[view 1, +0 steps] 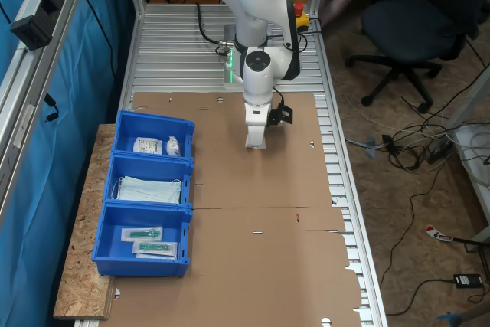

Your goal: Pick and place sorting task of medical equipment.

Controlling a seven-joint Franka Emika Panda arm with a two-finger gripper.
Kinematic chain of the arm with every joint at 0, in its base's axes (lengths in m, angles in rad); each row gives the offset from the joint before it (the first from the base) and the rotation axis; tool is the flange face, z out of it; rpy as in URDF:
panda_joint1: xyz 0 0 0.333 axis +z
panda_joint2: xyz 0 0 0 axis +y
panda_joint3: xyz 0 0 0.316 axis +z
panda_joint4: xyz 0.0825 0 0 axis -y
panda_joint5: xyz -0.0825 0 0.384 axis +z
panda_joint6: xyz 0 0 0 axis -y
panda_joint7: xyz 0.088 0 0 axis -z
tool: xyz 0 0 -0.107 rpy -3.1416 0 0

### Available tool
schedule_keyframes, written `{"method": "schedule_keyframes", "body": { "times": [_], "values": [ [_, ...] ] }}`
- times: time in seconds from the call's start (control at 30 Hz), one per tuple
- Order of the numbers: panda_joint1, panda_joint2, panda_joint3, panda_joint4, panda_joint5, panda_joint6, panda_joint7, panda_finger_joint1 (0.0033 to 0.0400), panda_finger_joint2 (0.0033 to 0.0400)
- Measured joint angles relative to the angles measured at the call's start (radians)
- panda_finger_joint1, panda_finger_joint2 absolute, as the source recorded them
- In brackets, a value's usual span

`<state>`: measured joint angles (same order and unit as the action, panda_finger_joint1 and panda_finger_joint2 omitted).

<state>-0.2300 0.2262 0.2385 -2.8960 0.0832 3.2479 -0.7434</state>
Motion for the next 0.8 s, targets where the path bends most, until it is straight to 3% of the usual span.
{"method": "schedule_keyframes", "body": {
  "times": [0.4, 0.63, 0.8],
  "values": [
    [0.000, -0.048, 0.000, 0.000, 0.000, 0.002, 0.000, 0.0071, 0.0071],
    [0.000, -0.167, 0.000, 0.001, 0.000, -0.026, 0.000, 0.0071, 0.0071],
    [0.000, -0.276, 0.000, 0.005, 0.000, -0.092, 0.000, 0.0071, 0.0071]
  ]
}}
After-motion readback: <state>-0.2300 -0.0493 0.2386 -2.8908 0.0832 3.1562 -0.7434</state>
